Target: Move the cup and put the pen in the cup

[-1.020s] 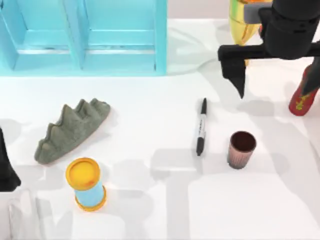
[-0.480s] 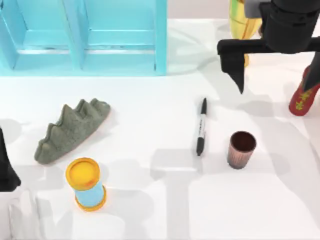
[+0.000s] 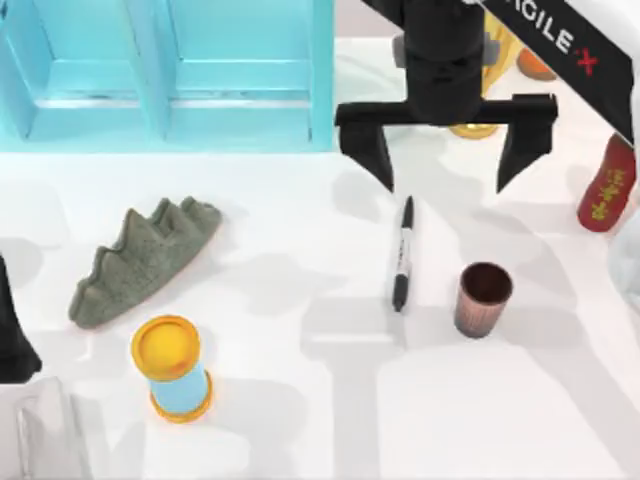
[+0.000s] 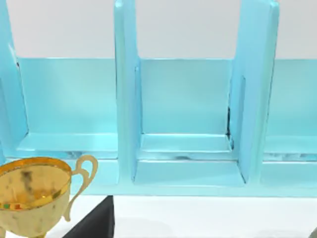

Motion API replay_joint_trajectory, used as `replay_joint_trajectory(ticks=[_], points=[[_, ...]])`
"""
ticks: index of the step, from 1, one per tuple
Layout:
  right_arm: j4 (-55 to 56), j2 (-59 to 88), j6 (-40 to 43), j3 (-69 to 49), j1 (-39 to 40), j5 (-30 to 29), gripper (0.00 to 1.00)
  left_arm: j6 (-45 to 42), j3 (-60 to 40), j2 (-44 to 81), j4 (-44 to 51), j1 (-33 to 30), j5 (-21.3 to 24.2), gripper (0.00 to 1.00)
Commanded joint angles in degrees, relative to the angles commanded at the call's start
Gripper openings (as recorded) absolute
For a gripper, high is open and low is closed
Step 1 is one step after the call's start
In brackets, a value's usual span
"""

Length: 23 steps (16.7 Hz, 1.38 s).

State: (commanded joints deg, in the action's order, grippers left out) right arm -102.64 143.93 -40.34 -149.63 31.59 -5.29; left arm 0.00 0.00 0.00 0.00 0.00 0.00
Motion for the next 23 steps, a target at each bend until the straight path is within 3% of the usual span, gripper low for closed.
replay_joint_trajectory(ticks=[5, 10, 11, 23], points=[[-1.7, 14.0, -4.7, -14.7, 3.0, -2.2, 1.0, 0.0, 0.0, 0.0, 0.0, 0.0, 0.0, 1.0], [-1.8, 15.7, -5.4, -16.4, 3.4, -2.6, 1.0, 0.0, 0.0, 0.0, 0.0, 0.0, 0.0, 1.0], [-0.6, 19.8, -5.3, -24.4, 3.2, -2.2, 1.0, 0.0, 0.0, 0.0, 0.0, 0.0, 0.0, 1.0], [7.5, 16.6, -4.8, -7.9, 2.8, -2.7, 1.0, 0.0, 0.0, 0.0, 0.0, 0.0, 0.0, 1.0]])
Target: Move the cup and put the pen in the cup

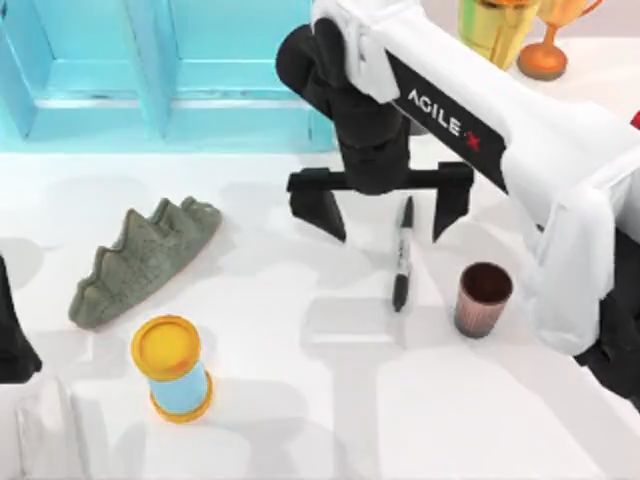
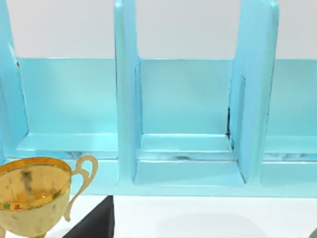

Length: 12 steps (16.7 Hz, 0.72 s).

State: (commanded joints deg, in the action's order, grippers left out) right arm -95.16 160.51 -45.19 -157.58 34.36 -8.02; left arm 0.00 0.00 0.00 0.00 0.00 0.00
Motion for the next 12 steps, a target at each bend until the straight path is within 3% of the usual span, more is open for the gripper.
replay_joint_trajectory(ticks=[12], points=[[18.4, -9.2, 0.7, 27.5, -0.6, 0.1, 1.0, 0.0, 0.0, 0.0, 0.0, 0.0, 0.0, 1.0]])
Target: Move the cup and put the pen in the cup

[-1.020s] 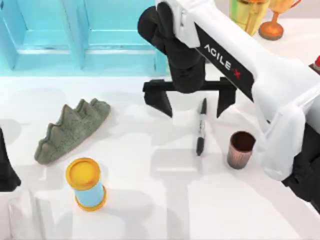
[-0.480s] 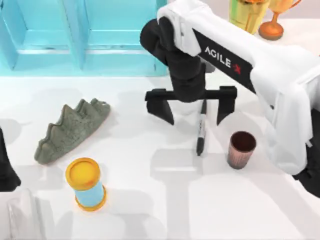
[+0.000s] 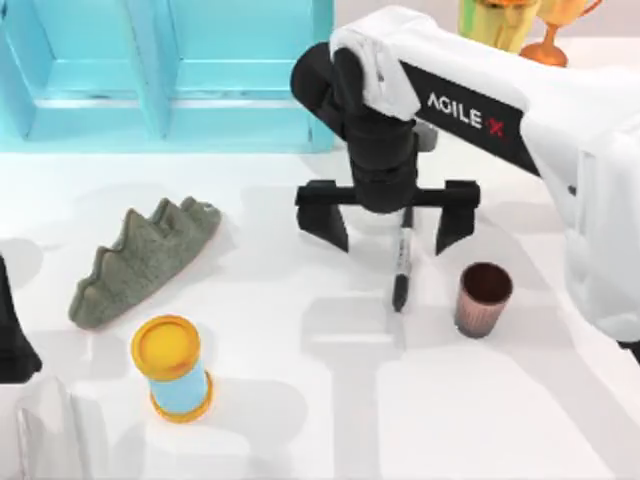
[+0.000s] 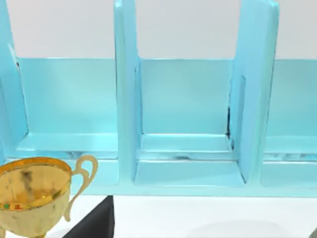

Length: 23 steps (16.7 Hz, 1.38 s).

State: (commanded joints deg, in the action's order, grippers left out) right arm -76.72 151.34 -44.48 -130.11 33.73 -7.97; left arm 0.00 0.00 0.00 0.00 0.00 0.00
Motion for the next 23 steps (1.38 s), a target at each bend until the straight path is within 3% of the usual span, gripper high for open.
replay_joint_trajectory(ticks=[12, 23], points=[[5.0, -2.4, 0.2, 7.4, -0.1, 0.0, 1.0, 0.0, 0.0, 0.0, 0.0, 0.0, 0.0, 1.0], [5.0, -2.4, 0.2, 7.4, -0.1, 0.0, 0.17, 0.0, 0.0, 0.0, 0.0, 0.0, 0.0, 1.0]])
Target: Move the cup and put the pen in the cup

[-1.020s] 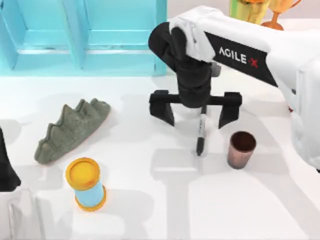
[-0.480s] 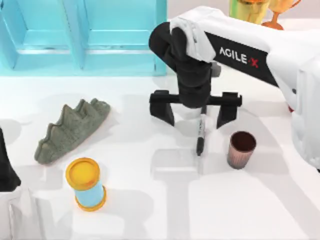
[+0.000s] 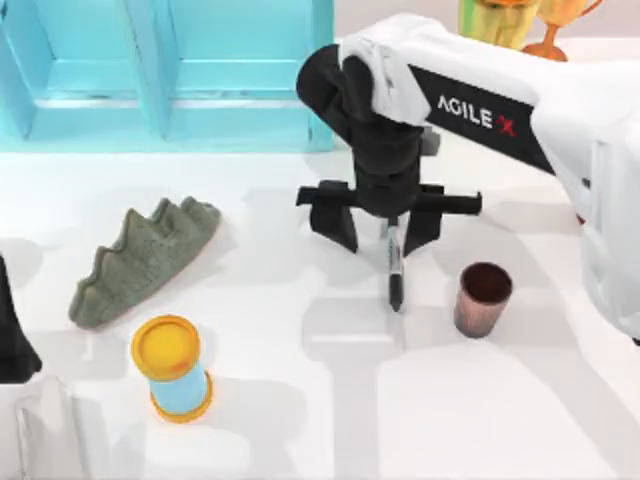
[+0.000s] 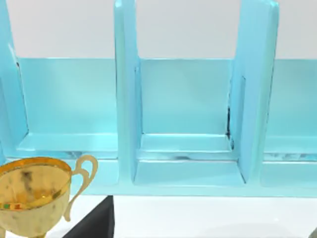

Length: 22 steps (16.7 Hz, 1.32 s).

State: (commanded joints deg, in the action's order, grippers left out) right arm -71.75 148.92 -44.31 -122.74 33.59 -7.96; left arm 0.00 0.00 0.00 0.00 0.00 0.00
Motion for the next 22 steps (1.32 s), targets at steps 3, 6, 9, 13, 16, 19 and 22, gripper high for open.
replay_joint_trajectory(ticks=[3, 6, 9, 13, 16, 19, 22], points=[[0.0, 0.0, 0.0, 0.0, 0.0, 0.0, 0.0, 0.0, 0.0, 0.0, 0.0, 0.0, 0.0, 1.0], [0.0, 0.0, 0.0, 0.0, 0.0, 0.0, 0.0, 0.0, 0.0, 0.0, 0.0, 0.0, 0.0, 1.0], [0.0, 0.0, 0.0, 0.0, 0.0, 0.0, 0.0, 0.0, 0.0, 0.0, 0.0, 0.0, 0.0, 1.0], [0.4, -3.4, -1.5, -1.6, 0.7, 1.8, 0.0, 0.0, 0.0, 0.0, 0.0, 0.0, 0.0, 1.0], [-0.1, -6.8, -2.3, 0.8, 1.8, 2.0, 0.0, 0.0, 0.0, 0.0, 0.0, 0.0, 0.0, 1.0], [-0.9, -10.0, -3.4, 3.2, 2.8, 2.2, 0.0, 0.0, 0.0, 0.0, 0.0, 0.0, 0.0, 1.0], [-1.7, -13.1, -4.6, 5.7, 3.7, 2.3, 0.0, 0.0, 0.0, 0.0, 0.0, 0.0, 0.0, 1.0]])
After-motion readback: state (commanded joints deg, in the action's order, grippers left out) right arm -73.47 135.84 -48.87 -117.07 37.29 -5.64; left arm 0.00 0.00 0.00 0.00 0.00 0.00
